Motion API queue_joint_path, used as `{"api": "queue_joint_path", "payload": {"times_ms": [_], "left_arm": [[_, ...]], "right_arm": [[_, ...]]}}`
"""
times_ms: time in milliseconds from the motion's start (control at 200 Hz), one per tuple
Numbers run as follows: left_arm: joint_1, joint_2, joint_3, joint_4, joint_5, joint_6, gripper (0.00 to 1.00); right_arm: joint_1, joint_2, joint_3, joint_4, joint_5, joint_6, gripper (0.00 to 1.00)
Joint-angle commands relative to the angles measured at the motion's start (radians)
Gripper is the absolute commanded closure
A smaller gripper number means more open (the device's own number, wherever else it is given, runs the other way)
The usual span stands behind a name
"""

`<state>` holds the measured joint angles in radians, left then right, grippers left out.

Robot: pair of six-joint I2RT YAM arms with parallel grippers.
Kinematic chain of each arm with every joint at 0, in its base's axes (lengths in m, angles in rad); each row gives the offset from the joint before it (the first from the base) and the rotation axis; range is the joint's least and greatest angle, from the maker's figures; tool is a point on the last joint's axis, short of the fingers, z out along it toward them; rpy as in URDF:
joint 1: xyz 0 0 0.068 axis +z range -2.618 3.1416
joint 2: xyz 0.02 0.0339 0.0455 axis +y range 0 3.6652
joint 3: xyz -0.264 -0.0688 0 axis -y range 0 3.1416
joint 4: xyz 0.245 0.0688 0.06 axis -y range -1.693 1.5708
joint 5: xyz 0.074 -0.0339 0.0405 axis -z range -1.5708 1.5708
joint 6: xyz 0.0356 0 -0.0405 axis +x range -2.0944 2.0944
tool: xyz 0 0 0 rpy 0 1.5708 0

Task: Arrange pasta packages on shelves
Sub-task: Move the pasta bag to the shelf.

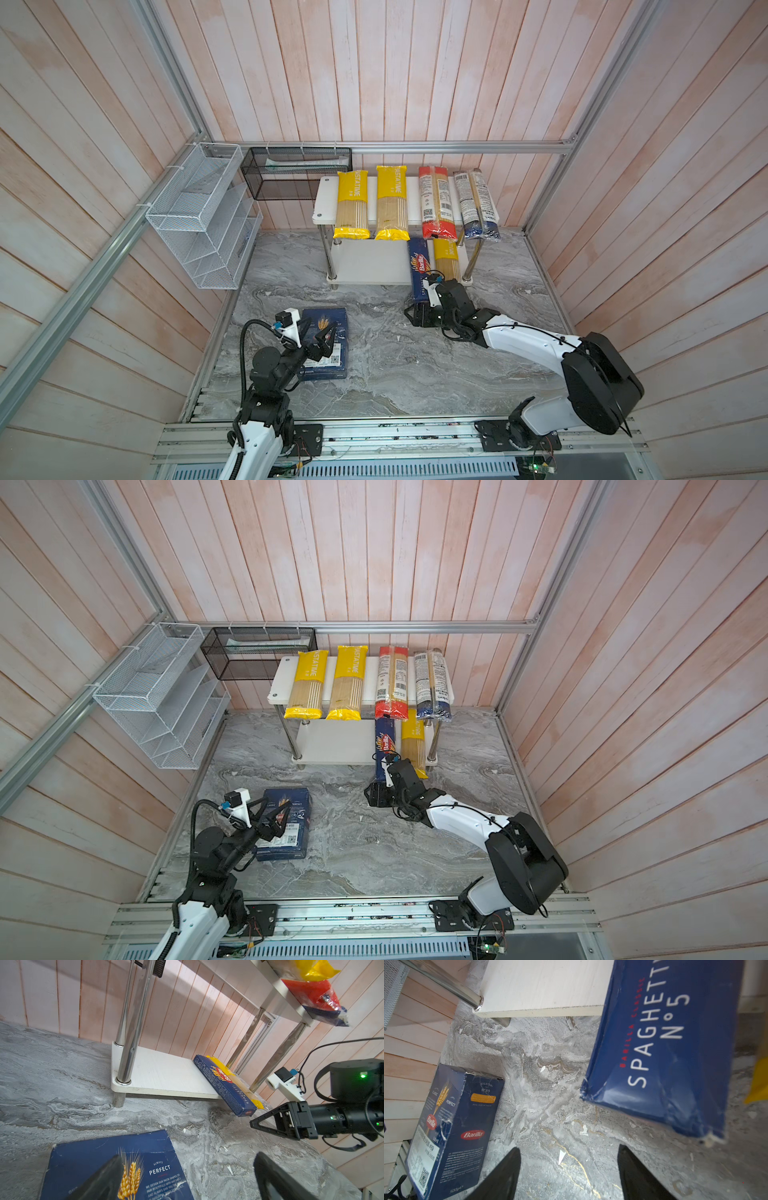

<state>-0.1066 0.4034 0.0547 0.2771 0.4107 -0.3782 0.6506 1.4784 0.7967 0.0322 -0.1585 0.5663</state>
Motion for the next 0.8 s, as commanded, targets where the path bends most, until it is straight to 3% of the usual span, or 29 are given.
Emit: {"api": "queue_joint_path", "payload": {"times_ms": [0,795], "left_arm": [[0.003,-0.01,-0.006,0.008,-0.006,0.013,0.0],[0.002,-0.021,-0.006,-0.001,-0.01,0.012,0.0]], "right_arm": [[-0.012,0.028,0.048,0.034,-0.028,-0.03,0.27],[-0.059,0.121,0.14,0.016,-0.042,-0.082,0.26]]}}
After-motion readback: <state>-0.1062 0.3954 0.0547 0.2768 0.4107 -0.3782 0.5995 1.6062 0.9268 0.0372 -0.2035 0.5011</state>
